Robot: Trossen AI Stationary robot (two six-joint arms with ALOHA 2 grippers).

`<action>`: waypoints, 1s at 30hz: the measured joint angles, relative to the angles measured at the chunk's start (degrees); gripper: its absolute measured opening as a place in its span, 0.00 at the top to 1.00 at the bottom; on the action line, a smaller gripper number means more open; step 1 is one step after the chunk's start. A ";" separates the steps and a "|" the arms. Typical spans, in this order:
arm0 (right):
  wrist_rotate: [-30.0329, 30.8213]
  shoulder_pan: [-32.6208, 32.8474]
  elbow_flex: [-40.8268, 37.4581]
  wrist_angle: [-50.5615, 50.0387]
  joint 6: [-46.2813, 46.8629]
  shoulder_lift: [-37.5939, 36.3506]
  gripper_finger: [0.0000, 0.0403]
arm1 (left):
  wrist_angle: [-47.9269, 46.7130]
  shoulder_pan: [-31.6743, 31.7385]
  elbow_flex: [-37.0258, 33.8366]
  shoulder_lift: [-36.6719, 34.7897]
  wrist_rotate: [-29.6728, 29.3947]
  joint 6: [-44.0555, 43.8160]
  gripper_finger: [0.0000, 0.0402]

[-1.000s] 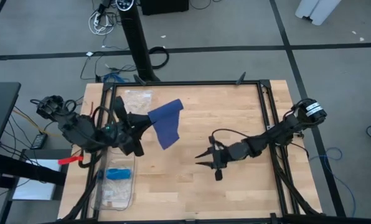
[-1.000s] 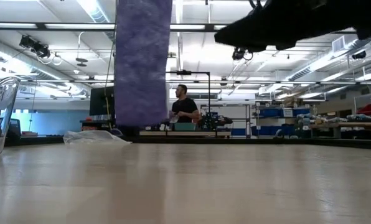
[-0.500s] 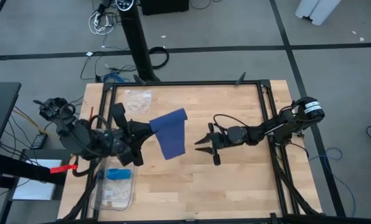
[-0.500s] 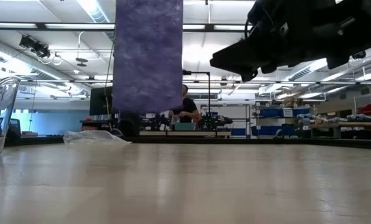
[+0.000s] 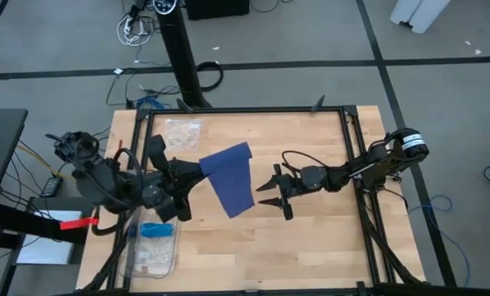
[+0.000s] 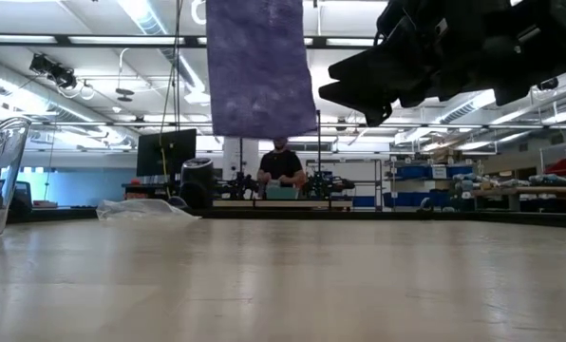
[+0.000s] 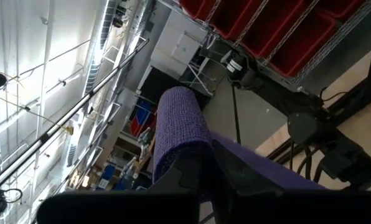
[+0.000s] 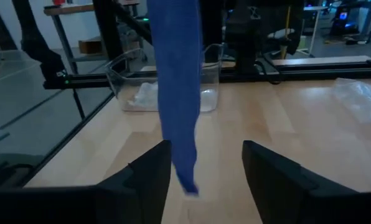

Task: Roll bandage
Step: Roll the blue bandage

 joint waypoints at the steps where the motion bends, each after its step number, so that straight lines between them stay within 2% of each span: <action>1: -0.02 0.03 0.00 -0.10 0.03 0.00 0.49 | -0.04 -0.06 0.15 0.00 -0.01 0.07 0.96; 8: -0.96 0.05 0.68 -1.06 0.69 0.03 0.49 | 2.30 -0.17 0.30 0.00 2.07 0.57 0.96; 12: -1.02 0.05 4.29 -6.72 -0.17 0.04 0.49 | 2.93 -0.15 0.29 0.07 3.19 0.57 0.96; 17: 3.53 -0.02 6.05 -9.13 -3.04 0.04 0.49 | 3.02 -0.13 0.27 0.37 3.30 0.53 0.96; 20: 4.24 -0.54 6.05 -9.71 -2.57 0.04 0.49 | 3.66 -0.39 0.27 0.37 3.26 0.53 0.96; 30: -1.15 -0.76 6.01 -10.76 -0.58 0.07 0.49 | 6.50 -0.39 0.27 0.53 3.97 3.07 0.96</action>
